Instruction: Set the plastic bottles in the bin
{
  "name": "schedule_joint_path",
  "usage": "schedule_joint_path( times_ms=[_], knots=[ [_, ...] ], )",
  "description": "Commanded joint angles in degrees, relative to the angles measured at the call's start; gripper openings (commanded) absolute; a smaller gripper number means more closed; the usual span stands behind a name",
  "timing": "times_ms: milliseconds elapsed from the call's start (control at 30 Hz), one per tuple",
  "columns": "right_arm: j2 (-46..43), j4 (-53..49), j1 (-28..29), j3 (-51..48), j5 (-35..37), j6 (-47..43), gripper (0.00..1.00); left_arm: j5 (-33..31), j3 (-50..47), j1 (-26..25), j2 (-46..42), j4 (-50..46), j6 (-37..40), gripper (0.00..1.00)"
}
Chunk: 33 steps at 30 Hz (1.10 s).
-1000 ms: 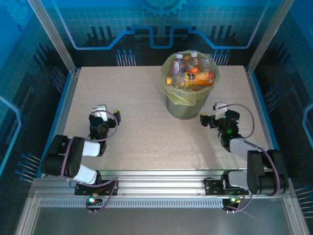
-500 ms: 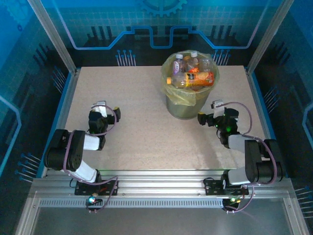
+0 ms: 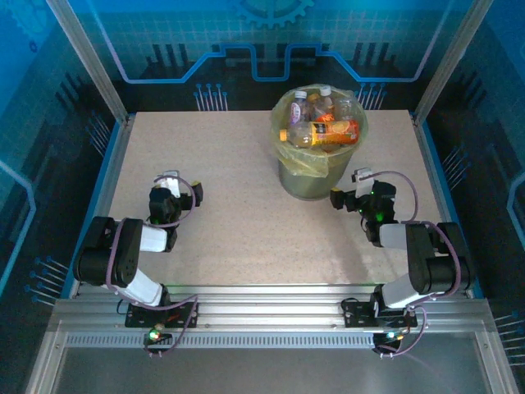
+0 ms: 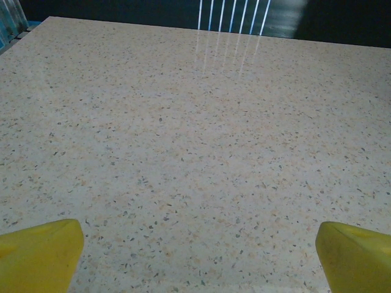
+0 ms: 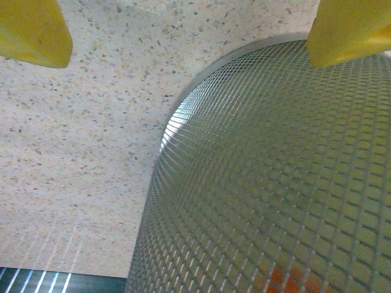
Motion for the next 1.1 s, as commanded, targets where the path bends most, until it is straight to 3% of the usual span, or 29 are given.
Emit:
schedule_joint_path(
  times_ms=[0, 133, 633, 833, 1067],
  knots=[
    [0.66, 0.87, 2.03, 1.47, 7.8, 0.25, 1.0, 1.44, 1.14, 0.5, -0.47, -0.35, -0.79, 0.99],
    [0.66, 1.7, 2.69, 1.2, 11.5, 1.05, 1.0, 1.4, 1.12, 0.5, -0.48, -0.51, -0.73, 0.99],
    [0.66, 1.62, 2.71, 1.14, 11.51, 1.07, 1.0, 1.37, 1.21, 0.41, -0.5, -0.67, -0.7, 0.99],
    [0.66, 1.62, 2.7, 1.14, 11.53, 1.05, 1.0, 6.69, 2.72, 0.36, -0.43, -3.2, 1.42, 0.99],
    [0.66, 1.62, 2.68, 1.15, 11.5, 1.02, 1.0, 6.9, 2.66, 0.4, -0.46, -3.15, 1.48, 0.99]
  ],
)
